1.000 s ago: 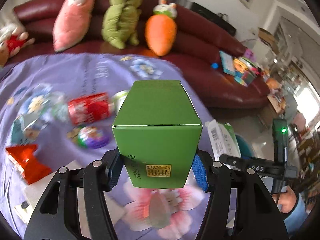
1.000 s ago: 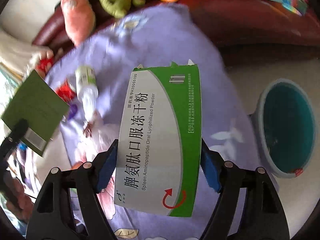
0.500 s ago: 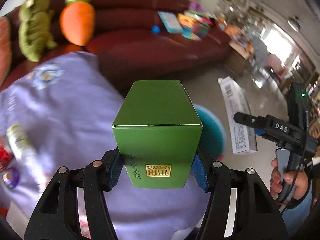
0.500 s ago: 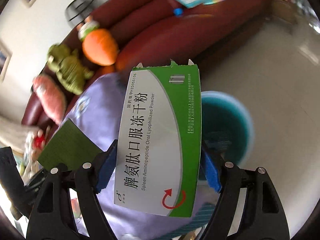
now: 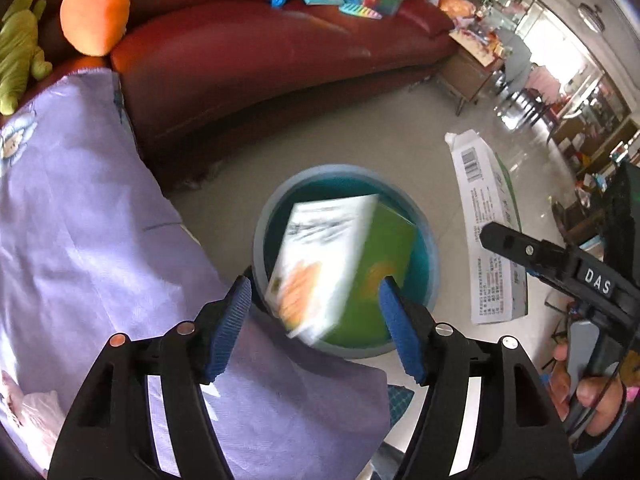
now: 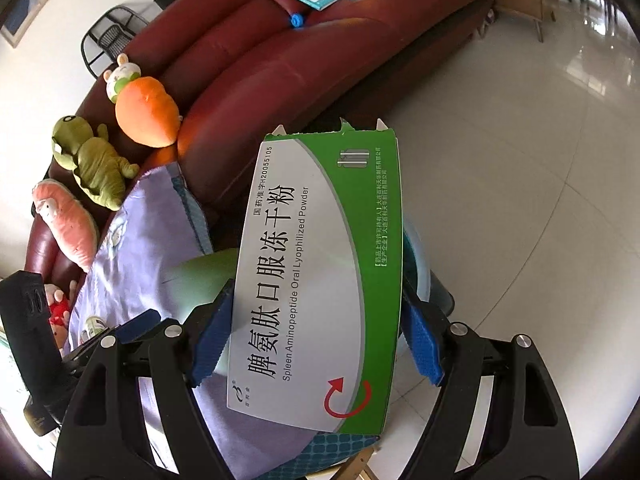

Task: Collect trash
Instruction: 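Carry green box and medicine box over the teal bucket and open both tools, then move both open tools back over the table toward the can and bottle, then grasp the red cola can with the left tool while the right tool grasps the white bottle, then carry can and bottle over the teal bucket and open both tools to drop them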

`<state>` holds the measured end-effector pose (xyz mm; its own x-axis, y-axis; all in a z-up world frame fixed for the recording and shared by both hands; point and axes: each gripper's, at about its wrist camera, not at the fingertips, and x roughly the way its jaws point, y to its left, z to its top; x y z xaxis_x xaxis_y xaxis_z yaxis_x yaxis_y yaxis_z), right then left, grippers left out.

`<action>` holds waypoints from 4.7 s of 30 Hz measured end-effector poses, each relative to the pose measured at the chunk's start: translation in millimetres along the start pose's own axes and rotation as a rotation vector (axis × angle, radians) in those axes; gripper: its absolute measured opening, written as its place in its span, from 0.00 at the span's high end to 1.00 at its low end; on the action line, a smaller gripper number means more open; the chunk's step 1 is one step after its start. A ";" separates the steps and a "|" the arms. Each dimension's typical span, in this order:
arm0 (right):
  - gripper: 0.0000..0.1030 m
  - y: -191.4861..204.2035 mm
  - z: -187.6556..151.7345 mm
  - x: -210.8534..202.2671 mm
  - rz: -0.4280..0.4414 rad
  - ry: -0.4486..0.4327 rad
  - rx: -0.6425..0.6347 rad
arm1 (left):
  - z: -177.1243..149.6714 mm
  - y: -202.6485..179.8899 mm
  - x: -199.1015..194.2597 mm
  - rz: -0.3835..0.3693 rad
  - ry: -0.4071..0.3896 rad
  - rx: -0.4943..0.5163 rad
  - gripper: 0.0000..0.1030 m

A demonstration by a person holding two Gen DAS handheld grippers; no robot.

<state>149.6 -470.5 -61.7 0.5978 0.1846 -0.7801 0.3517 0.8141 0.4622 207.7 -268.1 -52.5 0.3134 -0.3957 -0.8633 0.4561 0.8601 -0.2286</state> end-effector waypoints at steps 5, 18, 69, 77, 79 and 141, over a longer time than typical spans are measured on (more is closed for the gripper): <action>0.29 -1.1 2.4 8.6 0.005 0.016 -0.009 | -6.1 11.2 1.4 0.008 0.008 -0.019 0.34; 0.26 22.4 0.3 36.4 -0.008 0.076 -0.070 | -17.1 30.3 -11.8 0.018 -0.008 -0.064 0.24; 0.26 356.6 -127.3 73.0 0.072 0.281 -0.717 | -153.3 333.4 -229.5 0.276 -0.237 -0.455 0.14; 0.26 452.7 -151.1 138.7 0.107 0.395 -0.873 | -157.0 393.5 -233.7 0.319 -0.198 -0.453 0.14; 0.26 466.2 -154.7 155.6 0.121 0.430 -0.880 | -151.8 402.6 -229.7 0.321 -0.184 -0.430 0.14; 0.53 243.4 -55.2 11.7 0.319 0.157 -0.416 | -73.5 142.7 -197.5 0.244 -0.166 -0.060 0.50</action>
<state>202.5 -239.8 18.3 0.5021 0.5122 -0.6968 -0.1632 0.8474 0.5053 149.6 -43.6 52.3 0.5421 -0.2183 -0.8115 0.3019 0.9518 -0.0545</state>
